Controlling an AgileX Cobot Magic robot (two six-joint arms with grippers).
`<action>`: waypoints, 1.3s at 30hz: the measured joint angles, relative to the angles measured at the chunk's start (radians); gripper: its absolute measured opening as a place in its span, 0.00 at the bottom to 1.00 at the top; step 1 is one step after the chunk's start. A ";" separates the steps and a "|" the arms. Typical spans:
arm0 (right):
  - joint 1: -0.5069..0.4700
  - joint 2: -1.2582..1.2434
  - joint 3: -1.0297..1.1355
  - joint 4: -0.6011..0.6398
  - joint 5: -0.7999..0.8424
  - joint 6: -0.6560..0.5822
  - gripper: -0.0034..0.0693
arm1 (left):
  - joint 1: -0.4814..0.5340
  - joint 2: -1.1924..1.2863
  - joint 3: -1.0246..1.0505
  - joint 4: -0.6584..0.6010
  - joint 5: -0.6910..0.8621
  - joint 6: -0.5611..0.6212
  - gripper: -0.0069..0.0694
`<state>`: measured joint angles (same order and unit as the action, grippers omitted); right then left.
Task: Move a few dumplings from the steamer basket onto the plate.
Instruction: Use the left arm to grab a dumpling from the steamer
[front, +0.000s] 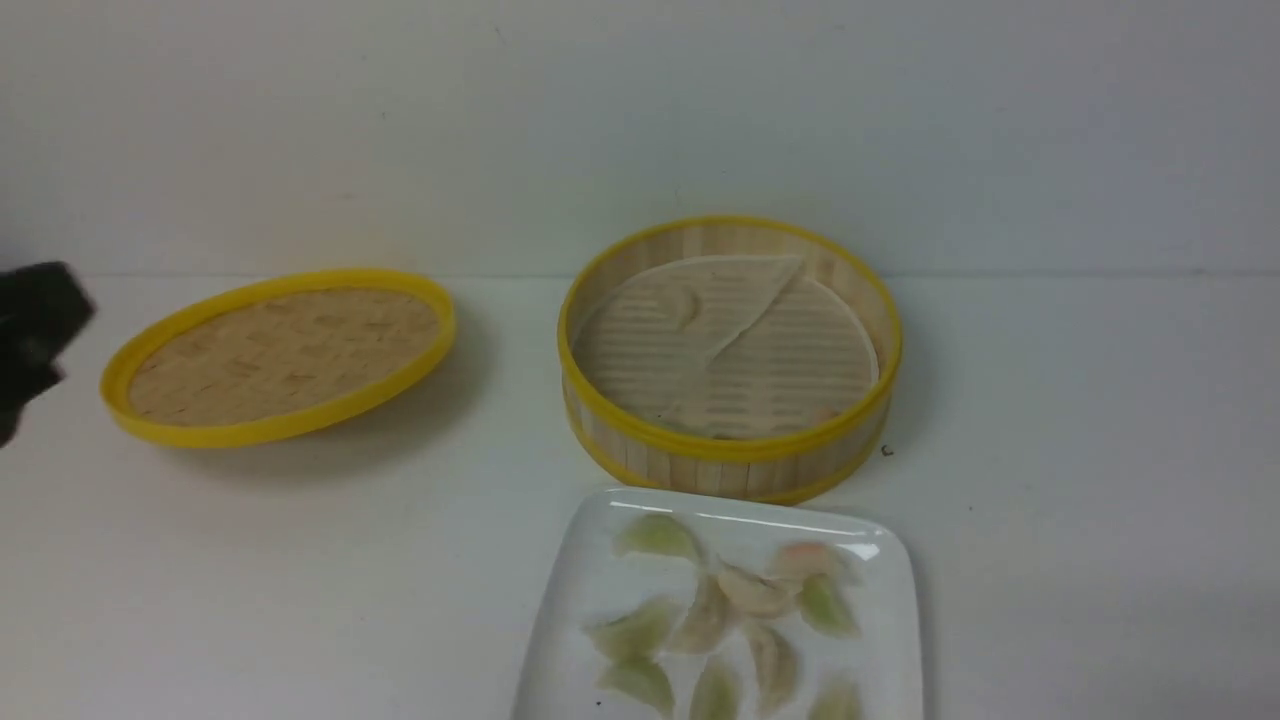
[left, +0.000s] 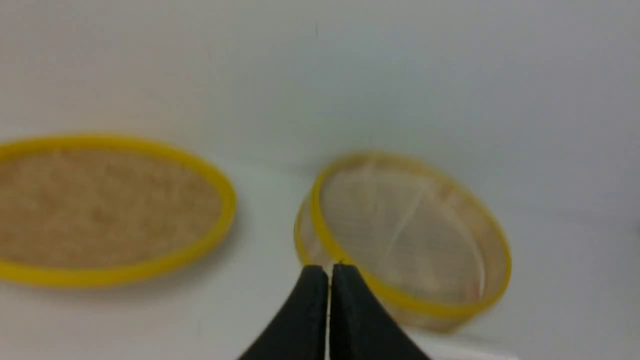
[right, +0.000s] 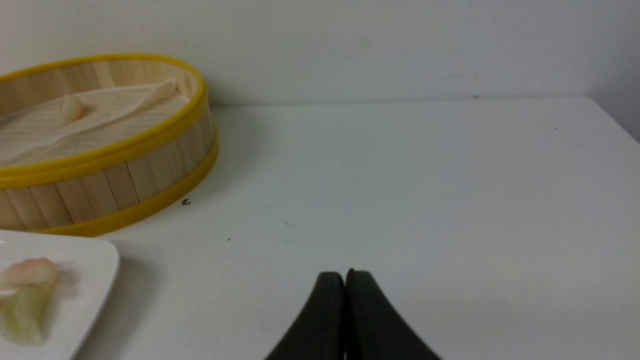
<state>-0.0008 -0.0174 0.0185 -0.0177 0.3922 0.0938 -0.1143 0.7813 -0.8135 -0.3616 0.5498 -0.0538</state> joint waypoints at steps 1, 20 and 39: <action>0.000 0.000 0.000 0.000 0.000 0.000 0.03 | 0.000 0.111 -0.097 0.007 0.142 0.030 0.08; 0.000 0.000 0.000 0.000 0.000 0.000 0.03 | -0.355 1.110 -1.051 0.299 0.561 -0.028 0.08; 0.000 0.000 0.000 0.000 0.000 -0.001 0.03 | -0.363 1.806 -1.858 0.405 0.625 0.074 0.22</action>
<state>-0.0008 -0.0174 0.0185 -0.0177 0.3922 0.0930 -0.4777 2.5873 -2.6714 0.0433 1.1752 0.0199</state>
